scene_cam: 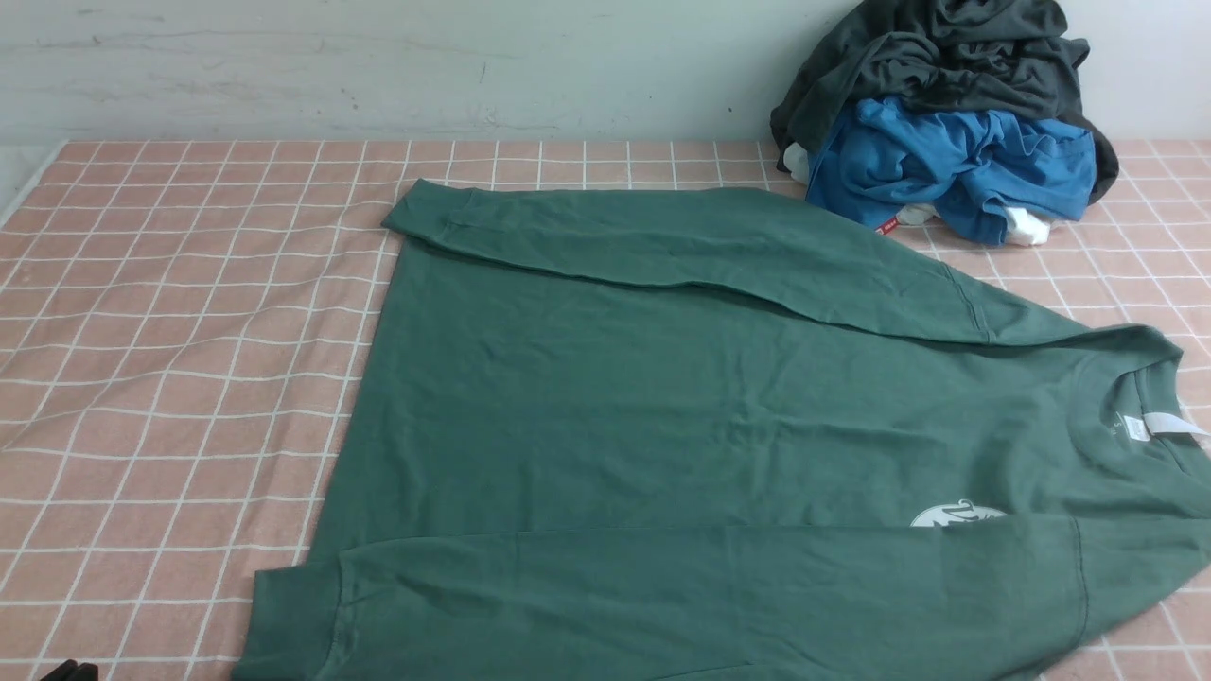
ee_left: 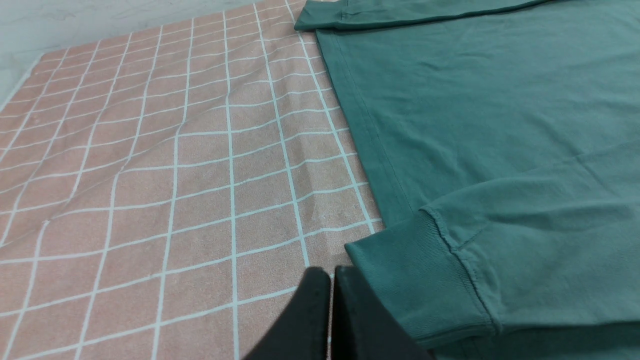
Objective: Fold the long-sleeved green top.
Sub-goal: Use the left arm to clamp the cuff closest to it
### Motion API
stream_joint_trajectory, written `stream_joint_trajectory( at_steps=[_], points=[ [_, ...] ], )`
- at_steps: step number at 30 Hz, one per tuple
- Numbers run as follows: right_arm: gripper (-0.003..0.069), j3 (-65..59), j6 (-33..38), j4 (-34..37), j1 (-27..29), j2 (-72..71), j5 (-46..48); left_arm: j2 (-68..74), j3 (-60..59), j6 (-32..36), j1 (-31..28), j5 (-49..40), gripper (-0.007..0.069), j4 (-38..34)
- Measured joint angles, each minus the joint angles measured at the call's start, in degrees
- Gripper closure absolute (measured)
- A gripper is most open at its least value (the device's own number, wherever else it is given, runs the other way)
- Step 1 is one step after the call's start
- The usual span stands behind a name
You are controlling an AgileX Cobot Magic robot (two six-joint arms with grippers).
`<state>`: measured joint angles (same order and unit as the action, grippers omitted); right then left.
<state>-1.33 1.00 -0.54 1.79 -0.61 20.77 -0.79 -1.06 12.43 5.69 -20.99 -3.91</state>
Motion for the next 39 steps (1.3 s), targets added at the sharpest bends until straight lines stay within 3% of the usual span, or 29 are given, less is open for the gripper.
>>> stream_joint_trajectory(
  at_steps=[17,24,29,31,33,36,39],
  points=[
    [0.0673,-0.13,0.0,-0.35,0.0,0.0,-2.33,0.0,-0.64,0.13,0.0,5.29,0.0627,0.68],
    [0.0673,-0.29,-1.8,-0.65,0.0,0.0,-25.78,0.0,-0.69,0.01,0.0,22.03,0.0627,0.68],
    [0.0673,-0.29,-12.93,-0.65,0.0,0.0,-49.34,0.0,-0.69,-0.61,0.0,41.26,0.0627,0.68],
    [0.0673,-0.29,-16.06,-0.65,0.0,0.0,-52.92,0.0,-0.69,-1.89,0.0,46.11,0.0627,0.46],
    [0.0673,-0.15,-21.42,-0.65,0.0,0.82,-57.08,0.0,0.06,-7.96,0.0,54.36,0.0627,-1.27],
    [0.0673,3.18,-22.7,-1.26,0.0,3.5,-52.74,1.4,5.47,-11.82,0.0,51.91,0.0627,-1.39],
    [0.0673,13.44,-22.96,-6.07,0.0,9.98,-40.86,8.64,17.83,-12.92,0.0,38.89,0.0627,0.01]
  ],
)
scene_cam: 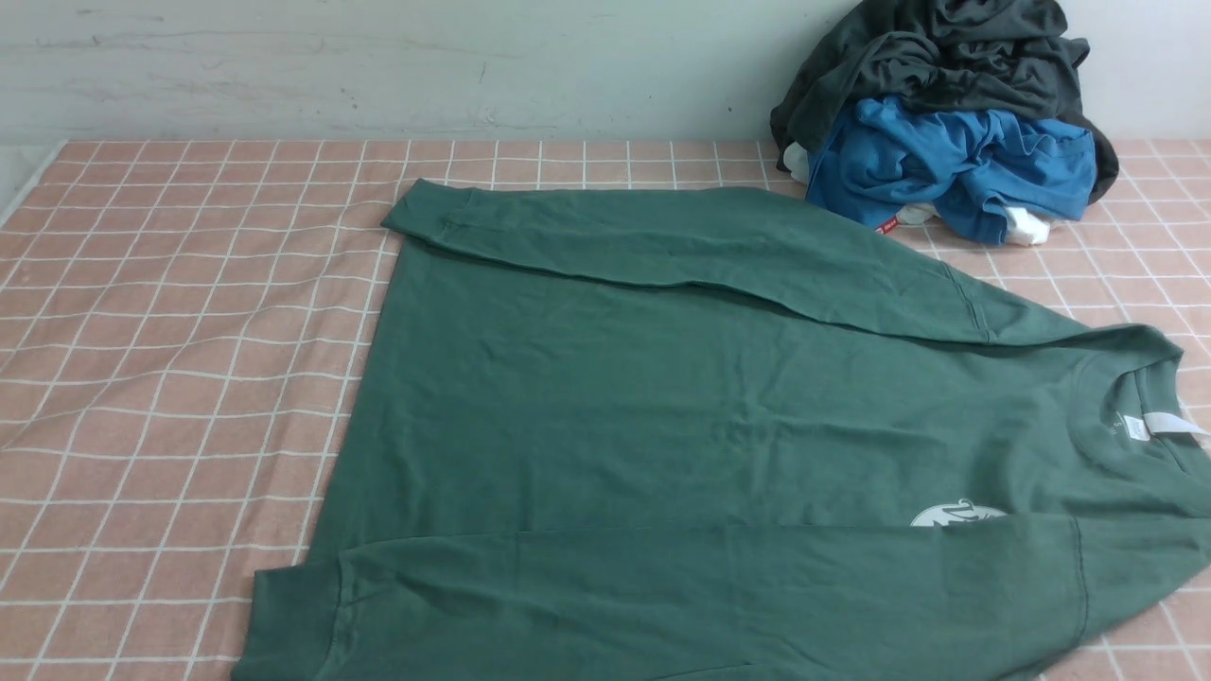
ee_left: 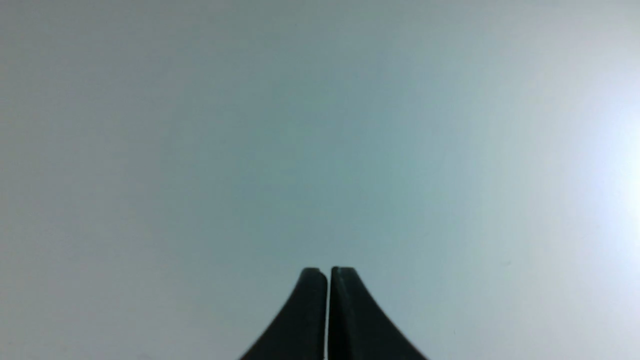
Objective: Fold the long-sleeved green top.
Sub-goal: Use the left arm to clamp the cuff closest to it
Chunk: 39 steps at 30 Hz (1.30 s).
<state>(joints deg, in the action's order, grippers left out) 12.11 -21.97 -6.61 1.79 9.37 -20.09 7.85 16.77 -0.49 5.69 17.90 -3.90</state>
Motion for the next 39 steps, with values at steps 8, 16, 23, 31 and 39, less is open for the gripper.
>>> stream_joint_trajectory(
  at_steps=[8,16,23,31,39],
  points=[
    [0.0673,21.22,-1.21,-15.56,-1.18,26.18,36.67,30.84,20.69,2.48,0.0,-36.22,0.0627,0.32],
    [0.0673,24.33,14.19,-1.67,-13.34,44.97,61.37,55.53,22.21,3.93,-0.31,-55.76,0.0582,-3.28],
    [0.0673,24.4,28.7,9.22,-18.39,56.41,59.34,73.53,25.2,9.28,-2.44,-54.8,0.0295,-11.61],
    [0.0673,24.8,30.28,11.08,-18.39,56.63,56.58,83.66,27.33,10.99,-2.44,-52.17,0.0262,-12.85],
    [0.0673,24.8,30.4,11.21,-18.39,56.63,55.89,86.64,27.35,7.19,-2.44,-46.94,0.0334,-11.94]
  ],
)
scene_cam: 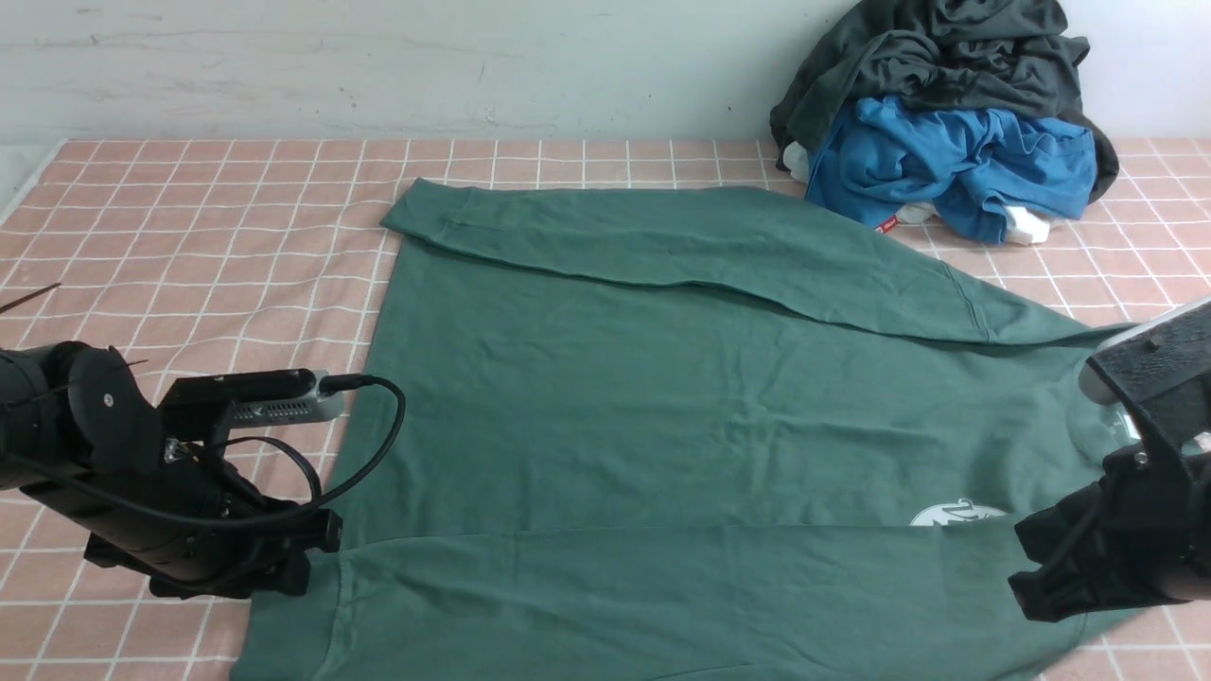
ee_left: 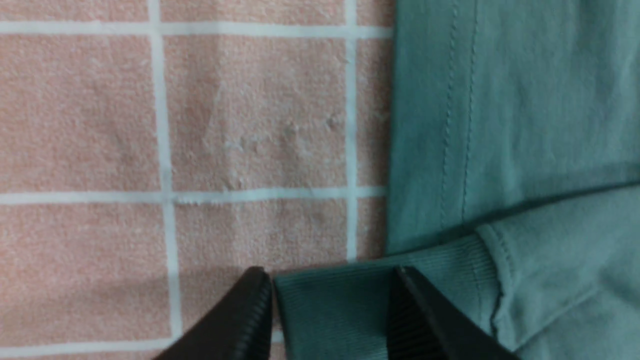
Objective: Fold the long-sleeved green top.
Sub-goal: Use the left arm to clamp the cuff closest to it, then use the left arm to drag and place the cuff at the centered position on the left edge of the fabric
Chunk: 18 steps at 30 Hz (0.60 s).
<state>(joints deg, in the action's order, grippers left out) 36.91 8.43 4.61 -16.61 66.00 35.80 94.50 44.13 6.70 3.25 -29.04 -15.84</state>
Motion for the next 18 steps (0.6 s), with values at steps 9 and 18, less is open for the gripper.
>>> stream_joint_trajectory(
  at_steps=[9,18],
  points=[
    [0.0673,0.0,0.3,-0.06,0.0,0.0,-0.05,0.22,1.73,-0.03,0.0,-1.87,0.06,1.08],
    [0.0673,0.0,0.31,-2.09,0.0,0.0,-0.11,-6.43,11.79,5.05,0.54,-8.83,0.0616,1.08]
  ],
)
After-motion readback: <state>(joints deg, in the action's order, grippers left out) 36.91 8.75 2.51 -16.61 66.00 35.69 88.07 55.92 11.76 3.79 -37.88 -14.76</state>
